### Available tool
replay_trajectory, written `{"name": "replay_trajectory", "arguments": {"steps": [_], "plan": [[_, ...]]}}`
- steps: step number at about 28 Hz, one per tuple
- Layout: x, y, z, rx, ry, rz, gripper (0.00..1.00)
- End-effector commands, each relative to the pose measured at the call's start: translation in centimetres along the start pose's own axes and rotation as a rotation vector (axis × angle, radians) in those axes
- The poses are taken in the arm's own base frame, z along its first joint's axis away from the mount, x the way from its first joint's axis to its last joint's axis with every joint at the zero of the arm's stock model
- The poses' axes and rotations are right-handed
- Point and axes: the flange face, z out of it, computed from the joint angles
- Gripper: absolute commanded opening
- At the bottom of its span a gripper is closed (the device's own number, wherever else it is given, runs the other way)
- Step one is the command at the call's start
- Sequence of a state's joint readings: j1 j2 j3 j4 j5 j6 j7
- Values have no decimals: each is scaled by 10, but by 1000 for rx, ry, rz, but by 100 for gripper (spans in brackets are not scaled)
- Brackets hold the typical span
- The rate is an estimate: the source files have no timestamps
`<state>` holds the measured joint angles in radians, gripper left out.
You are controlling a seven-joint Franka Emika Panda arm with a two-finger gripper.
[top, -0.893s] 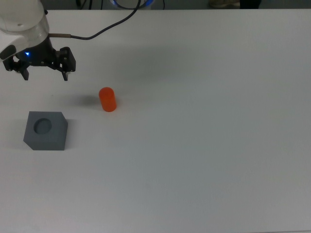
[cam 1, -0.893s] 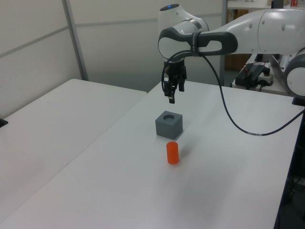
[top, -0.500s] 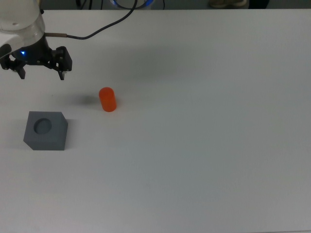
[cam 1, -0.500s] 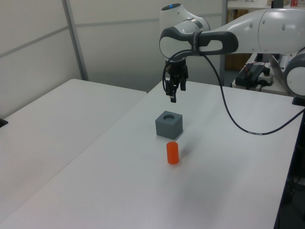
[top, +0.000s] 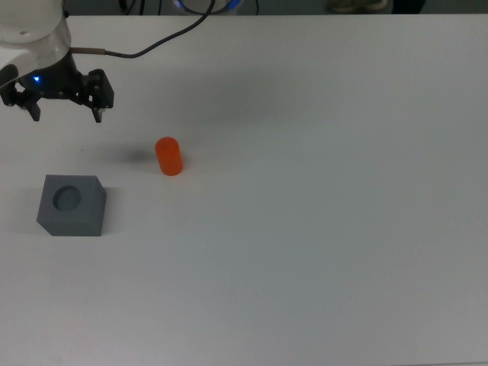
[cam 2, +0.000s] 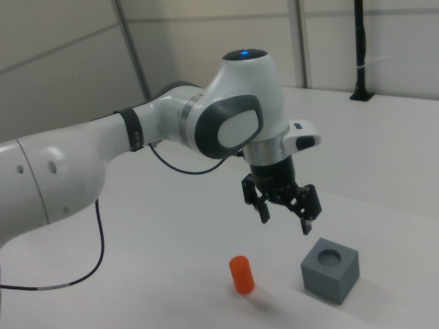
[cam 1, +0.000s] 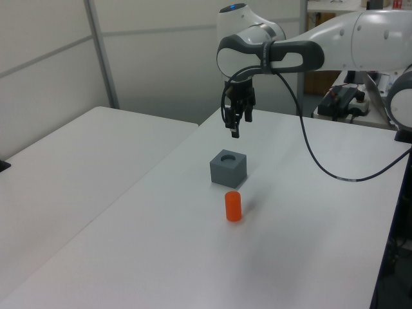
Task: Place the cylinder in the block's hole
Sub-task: 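Move the open gripper down toward the orange cylinder, then close the gripper around the orange cylinder and lift it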
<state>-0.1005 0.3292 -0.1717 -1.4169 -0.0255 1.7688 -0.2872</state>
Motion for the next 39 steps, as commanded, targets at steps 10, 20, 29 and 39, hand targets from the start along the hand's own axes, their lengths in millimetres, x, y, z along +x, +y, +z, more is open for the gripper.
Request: {"name": "replay_trajectory", "arguments": {"steps": [10, 20, 29, 39], "plan": [[-50, -66, 24, 10, 88, -108, 100], [-47, -114, 53, 31, 41, -259, 100], [-33, -129, 93, 25, 37, -284, 100], [-21, -131, 125, -2, 44, -299, 100]]}}
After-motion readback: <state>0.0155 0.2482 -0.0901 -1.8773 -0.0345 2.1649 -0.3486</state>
